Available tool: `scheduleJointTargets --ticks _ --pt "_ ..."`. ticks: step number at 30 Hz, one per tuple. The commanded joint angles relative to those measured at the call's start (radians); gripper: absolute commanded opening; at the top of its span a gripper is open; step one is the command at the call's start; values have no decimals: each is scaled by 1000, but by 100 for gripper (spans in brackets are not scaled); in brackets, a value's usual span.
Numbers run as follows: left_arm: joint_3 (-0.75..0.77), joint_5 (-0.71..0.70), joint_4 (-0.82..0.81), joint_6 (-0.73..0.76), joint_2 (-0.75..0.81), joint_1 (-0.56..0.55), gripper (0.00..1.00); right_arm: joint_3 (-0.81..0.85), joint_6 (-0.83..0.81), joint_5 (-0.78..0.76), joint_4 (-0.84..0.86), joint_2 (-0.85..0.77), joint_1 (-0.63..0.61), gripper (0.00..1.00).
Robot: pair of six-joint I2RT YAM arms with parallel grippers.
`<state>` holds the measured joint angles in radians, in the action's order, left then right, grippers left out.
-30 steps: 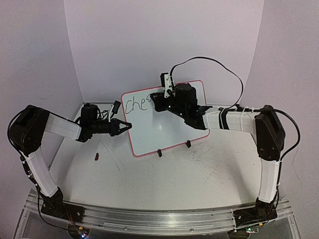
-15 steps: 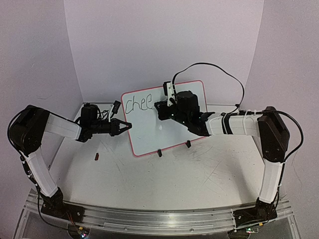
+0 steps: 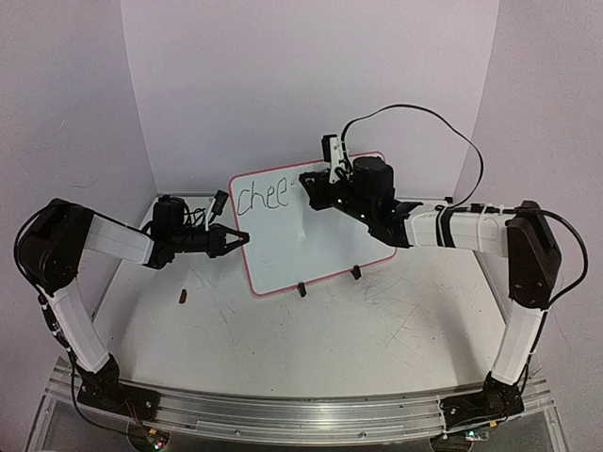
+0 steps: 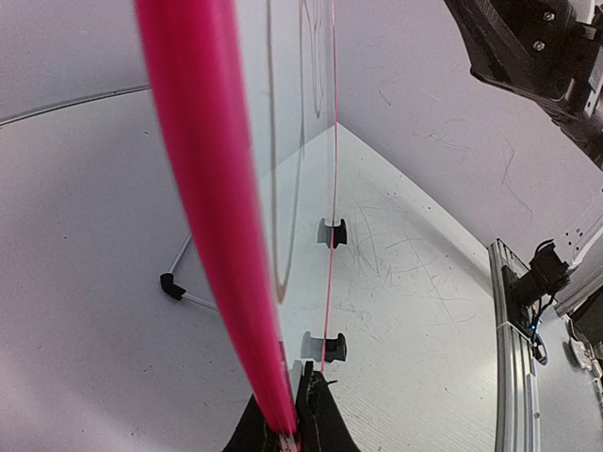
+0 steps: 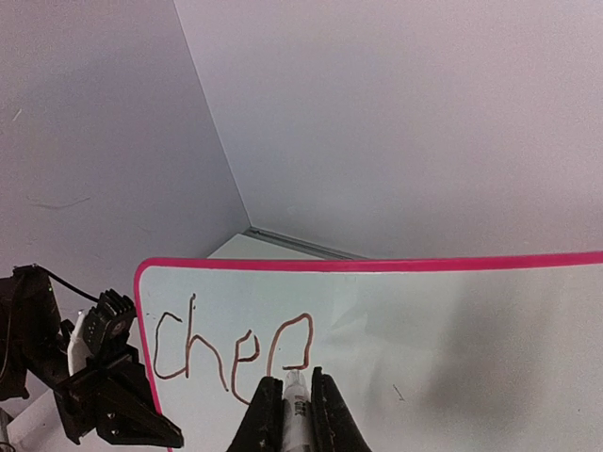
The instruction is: Write a sentence on the whiteboard
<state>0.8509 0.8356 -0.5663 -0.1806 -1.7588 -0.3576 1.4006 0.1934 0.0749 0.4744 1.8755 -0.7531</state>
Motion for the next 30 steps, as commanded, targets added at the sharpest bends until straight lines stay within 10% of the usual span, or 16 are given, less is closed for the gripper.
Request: scheduleJointTargets --ticks 1,30 --pt "31 -92 0 90 19 2 0 50 4 8 23 17 12 0" --pt "40 -85 0 90 14 1 0 135 -12 -52 -38 93 20 0"
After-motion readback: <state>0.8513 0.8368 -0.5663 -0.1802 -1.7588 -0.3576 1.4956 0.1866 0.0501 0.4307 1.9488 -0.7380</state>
